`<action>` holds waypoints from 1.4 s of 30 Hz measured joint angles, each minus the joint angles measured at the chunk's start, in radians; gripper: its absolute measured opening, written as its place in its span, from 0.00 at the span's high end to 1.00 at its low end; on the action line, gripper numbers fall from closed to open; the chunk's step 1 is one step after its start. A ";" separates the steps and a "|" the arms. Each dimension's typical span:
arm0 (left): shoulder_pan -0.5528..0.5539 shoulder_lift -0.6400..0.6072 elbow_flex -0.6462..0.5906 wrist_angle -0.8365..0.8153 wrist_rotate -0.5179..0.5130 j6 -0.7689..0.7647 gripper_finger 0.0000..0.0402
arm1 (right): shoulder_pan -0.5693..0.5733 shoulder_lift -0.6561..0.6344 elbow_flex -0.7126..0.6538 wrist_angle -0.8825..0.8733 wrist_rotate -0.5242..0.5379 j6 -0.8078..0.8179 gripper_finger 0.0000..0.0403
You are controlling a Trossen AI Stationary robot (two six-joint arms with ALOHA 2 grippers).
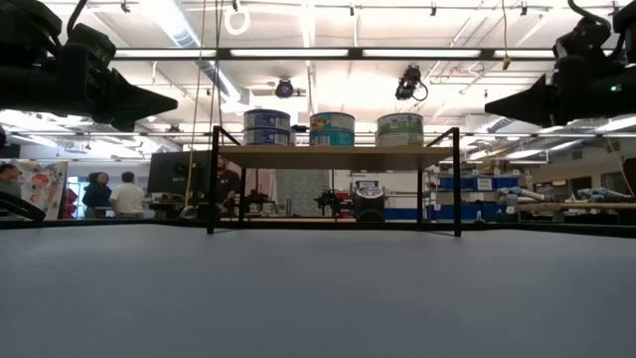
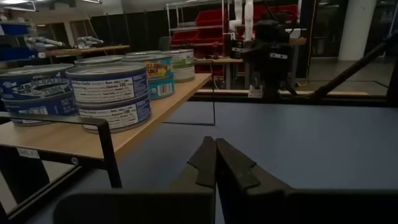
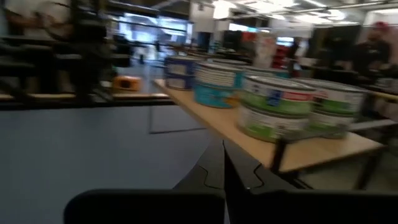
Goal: Stack canned seafood by type on shelf
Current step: Return to Home Position
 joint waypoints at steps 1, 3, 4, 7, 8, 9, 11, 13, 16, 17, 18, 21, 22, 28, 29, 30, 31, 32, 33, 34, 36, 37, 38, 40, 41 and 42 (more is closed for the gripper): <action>0.000 0.000 0.000 0.000 0.001 0.000 0.98 | -0.004 0.004 0.000 0.001 0.019 -0.006 1.00; 0.000 0.000 0.000 -0.001 0.002 0.000 0.98 | -0.008 0.006 0.000 0.002 0.029 -0.012 0.99; 0.000 0.000 0.000 0.000 0.003 0.000 0.98 | -0.008 0.008 0.000 0.002 0.029 -0.012 0.98; 0.000 0.001 0.000 0.020 0.000 0.000 0.98 | -0.008 0.009 0.000 0.005 0.029 0.001 0.95; 0.000 0.001 0.000 0.034 0.000 0.000 0.98 | -0.008 0.009 0.000 0.006 0.029 0.000 0.94; 0.000 0.001 0.000 0.044 0.000 0.000 0.98 | -0.008 0.010 0.000 0.005 0.029 0.000 0.93; 0.000 0.001 0.000 0.063 0.000 0.000 0.98 | -0.008 0.010 0.000 0.005 0.028 0.000 0.92; 0.000 0.001 0.000 0.075 0.000 0.000 0.98 | -0.008 0.010 0.000 0.005 0.028 0.001 0.91; 0.000 0.001 0.000 0.086 0.000 0.000 0.98 | -0.008 0.010 0.000 0.005 0.027 0.000 0.92; 0.000 0.001 0.000 0.088 0.000 0.000 0.98 | -0.008 0.010 0.000 0.005 0.027 0.000 0.92; 0.000 0.001 0.000 0.087 0.000 0.000 0.98 | -0.008 0.010 0.000 0.005 0.027 0.001 0.92; 0.000 0.001 0.000 0.088 0.000 0.000 0.98 | -0.008 0.010 0.000 0.005 0.027 0.001 0.93; 0.000 0.001 0.000 0.088 0.001 0.000 0.98 | -0.008 0.010 0.000 0.005 0.027 0.001 0.93; 0.000 0.001 0.000 0.089 0.001 0.000 0.98 | -0.008 0.010 0.000 0.005 0.027 0.001 0.92; 0.000 0.001 0.000 0.089 0.001 0.000 0.98 | -0.008 0.010 0.000 0.005 0.027 0.001 0.92; 0.000 0.001 0.000 0.089 0.001 0.000 0.98 | -0.008 0.010 0.000 0.005 0.027 0.001 0.92; 0.000 0.001 -0.001 0.089 0.001 0.000 0.98 | -0.008 0.010 0.000 0.005 0.027 0.001 0.92; 0.000 0.001 -0.001 0.089 0.001 0.000 0.98 | -0.008 0.010 0.000 0.005 0.027 0.001 0.92; 0.000 0.001 -0.001 0.089 0.001 0.000 0.98 | -0.008 0.010 0.000 0.005 0.027 0.001 0.92; 0.000 0.001 -0.001 0.089 0.001 0.000 0.98 | -0.008 0.010 0.000 0.005 0.027 0.001 0.93; 0.000 0.001 -0.001 0.090 0.001 0.000 0.98 | -0.008 0.010 0.000 0.005 0.027 0.001 0.93; 0.000 0.001 -0.001 0.090 0.002 0.000 0.98 | -0.008 0.010 0.000 0.005 0.027 0.001 0.93; 0.000 0.001 -0.001 0.090 0.002 0.000 0.98 | -0.008 0.010 0.000 0.005 0.027 0.001 0.93; 0.000 0.001 -0.001 0.090 0.002 0.000 0.98 | -0.008 0.010 0.000 0.005 0.027 0.001 0.93; 0.000 0.001 -0.001 0.090 0.002 0.000 0.98 | -0.008 0.010 0.000 0.005 0.027 0.001 0.93; 0.000 0.001 -0.001 0.090 0.002 0.000 0.98 | -0.008 0.010 0.000 0.005 0.027 0.001 0.93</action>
